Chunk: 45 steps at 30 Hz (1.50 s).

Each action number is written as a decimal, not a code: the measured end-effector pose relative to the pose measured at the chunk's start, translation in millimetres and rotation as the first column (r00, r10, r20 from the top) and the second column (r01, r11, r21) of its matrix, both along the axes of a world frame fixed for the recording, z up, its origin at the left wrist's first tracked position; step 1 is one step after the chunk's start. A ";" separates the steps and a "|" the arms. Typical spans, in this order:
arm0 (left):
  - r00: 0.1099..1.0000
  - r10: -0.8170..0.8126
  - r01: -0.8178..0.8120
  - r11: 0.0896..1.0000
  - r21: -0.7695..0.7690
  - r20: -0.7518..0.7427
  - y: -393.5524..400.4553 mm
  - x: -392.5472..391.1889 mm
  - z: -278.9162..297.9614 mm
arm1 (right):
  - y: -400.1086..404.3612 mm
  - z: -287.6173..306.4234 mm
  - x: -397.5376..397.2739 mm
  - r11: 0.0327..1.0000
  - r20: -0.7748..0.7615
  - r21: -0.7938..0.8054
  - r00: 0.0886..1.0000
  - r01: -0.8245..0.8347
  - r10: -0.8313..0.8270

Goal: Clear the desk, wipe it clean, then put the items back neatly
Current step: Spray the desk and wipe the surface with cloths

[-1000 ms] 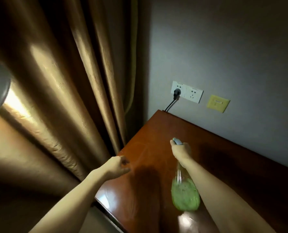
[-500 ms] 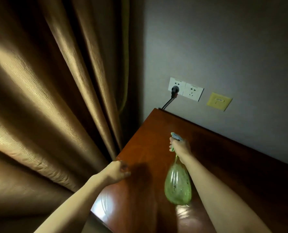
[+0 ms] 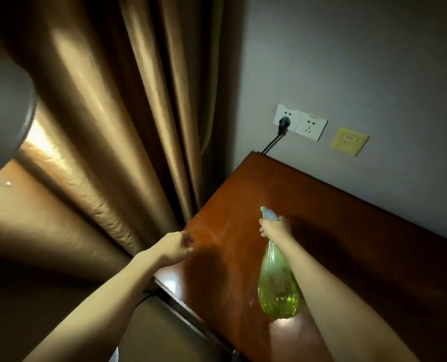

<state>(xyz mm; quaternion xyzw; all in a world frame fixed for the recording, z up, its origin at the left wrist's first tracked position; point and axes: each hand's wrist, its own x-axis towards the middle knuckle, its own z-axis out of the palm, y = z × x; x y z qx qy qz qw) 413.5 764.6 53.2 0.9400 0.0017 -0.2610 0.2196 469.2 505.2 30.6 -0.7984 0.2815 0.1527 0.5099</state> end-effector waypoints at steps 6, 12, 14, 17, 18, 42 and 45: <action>1.000 -0.014 0.014 1.000 0.011 0.015 9.7 -36.8 5.9 | 17.4 -3.1 -51.5 0.999 -0.055 -0.025 0.998 -0.020 0.019; 0.999 0.016 -0.015 1.000 -0.016 0.047 18.0 -65.0 11.7 | 16.4 0.3 -80.3 0.995 0.041 0.092 0.998 0.037 -0.041; 0.999 0.013 -0.013 1.000 -0.003 0.050 19.6 -74.6 11.5 | 24.5 -0.4 -94.0 0.998 0.061 0.053 0.998 0.031 -0.035; 0.998 0.017 -0.018 1.000 0.015 0.062 24.6 -87.6 11.3 | 34.2 -1.4 -117.8 0.990 -0.013 -0.120 0.998 -0.070 0.069; 0.998 0.023 -0.024 1.000 0.016 0.065 26.6 -91.3 11.6 | 35.2 -3.1 -122.8 0.982 -0.013 -0.157 0.994 -0.107 0.106; 0.985 0.171 -0.170 0.985 -0.018 0.031 -27.8 -212.4 1.4 | -29.0 -2.3 -256.8 0.985 0.074 0.066 0.985 -0.160 0.155; 0.998 0.063 -0.063 0.998 0.009 0.008 -57.2 -225.4 0.7 | -44.0 -8.0 -280.7 0.965 0.017 -0.088 0.968 -0.248 0.251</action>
